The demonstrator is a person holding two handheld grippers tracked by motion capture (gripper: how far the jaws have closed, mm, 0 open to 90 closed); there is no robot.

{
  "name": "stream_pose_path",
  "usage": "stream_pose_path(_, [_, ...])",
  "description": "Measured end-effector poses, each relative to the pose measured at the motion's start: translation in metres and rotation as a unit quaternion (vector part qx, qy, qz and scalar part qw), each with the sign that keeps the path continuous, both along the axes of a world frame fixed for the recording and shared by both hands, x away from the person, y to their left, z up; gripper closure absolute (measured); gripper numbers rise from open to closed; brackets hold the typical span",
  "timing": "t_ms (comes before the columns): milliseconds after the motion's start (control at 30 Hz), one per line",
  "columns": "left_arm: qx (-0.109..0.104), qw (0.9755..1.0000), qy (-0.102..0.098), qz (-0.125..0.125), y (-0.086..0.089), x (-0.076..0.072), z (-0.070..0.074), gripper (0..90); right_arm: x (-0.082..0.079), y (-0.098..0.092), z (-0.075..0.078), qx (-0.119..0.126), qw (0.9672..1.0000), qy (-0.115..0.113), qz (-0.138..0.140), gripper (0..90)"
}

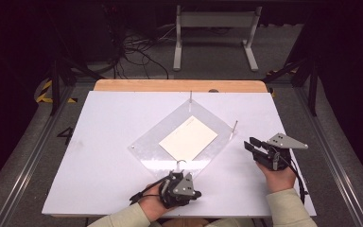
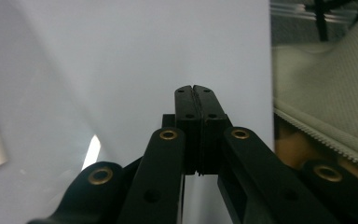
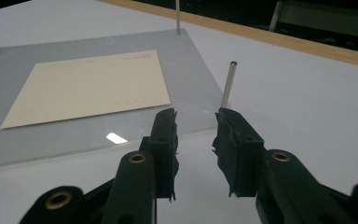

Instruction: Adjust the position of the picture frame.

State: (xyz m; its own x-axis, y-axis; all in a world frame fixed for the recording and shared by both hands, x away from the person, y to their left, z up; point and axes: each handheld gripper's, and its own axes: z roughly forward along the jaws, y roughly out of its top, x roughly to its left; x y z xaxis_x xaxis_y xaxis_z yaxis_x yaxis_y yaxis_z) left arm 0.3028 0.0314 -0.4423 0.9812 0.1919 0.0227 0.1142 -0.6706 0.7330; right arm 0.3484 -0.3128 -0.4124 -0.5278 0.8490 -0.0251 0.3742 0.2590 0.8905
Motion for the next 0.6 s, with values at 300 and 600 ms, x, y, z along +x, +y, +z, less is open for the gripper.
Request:
stream_pose_path(300, [-0.047,0.9706,0.006,0.236,0.102,0.071,0.027,69.4,-0.006,0.022,-0.016,-0.018,0.9973,0.054,0.045,65.5])
stream_pose_path(600, [-0.035,0.9232,0.041,0.38,0.175,0.114,0.004,74.0,-0.012,0.034,-0.022,-0.036,0.9944,0.07,0.071,65.0])
